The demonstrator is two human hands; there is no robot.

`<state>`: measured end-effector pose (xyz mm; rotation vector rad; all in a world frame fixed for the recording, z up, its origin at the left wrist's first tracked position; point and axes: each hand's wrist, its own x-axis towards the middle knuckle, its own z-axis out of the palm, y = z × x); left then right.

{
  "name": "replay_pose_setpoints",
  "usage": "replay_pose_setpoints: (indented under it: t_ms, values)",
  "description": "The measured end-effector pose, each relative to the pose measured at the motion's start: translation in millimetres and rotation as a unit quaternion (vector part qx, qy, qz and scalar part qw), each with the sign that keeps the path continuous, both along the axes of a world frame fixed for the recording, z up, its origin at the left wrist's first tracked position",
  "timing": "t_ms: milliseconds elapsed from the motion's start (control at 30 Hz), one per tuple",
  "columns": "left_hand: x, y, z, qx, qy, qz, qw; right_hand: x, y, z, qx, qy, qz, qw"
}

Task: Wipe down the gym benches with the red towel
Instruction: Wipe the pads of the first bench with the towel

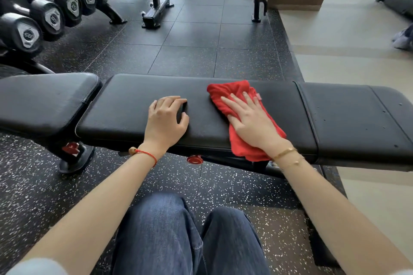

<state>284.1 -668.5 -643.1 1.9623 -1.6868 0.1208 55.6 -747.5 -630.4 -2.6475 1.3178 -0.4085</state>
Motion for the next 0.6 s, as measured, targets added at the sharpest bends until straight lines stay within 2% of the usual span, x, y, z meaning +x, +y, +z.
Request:
replay_pose_setpoints:
  t_ms: [133,267,467,600]
  values:
    - [-0.8,0.7,-0.9,0.000,-0.001,0.002,1.000,-28.1,-27.3,0.4,0.024,0.004,-0.089,0.996]
    - [-3.4,-2.8,-0.3,-0.001,-0.001,0.020,1.000,-4.9,-61.0,7.5,0.043,0.033,-0.155,0.986]
    - [-2.4,-3.4,0.4,0.000,0.001,0.024,1.000,63.0,-24.9,5.2,0.017,0.028,-0.029,0.999]
    - [0.6,-2.1,0.2,-0.005,-0.001,0.012,1.000,39.0,9.6,1.5,0.000,0.002,0.033,0.999]
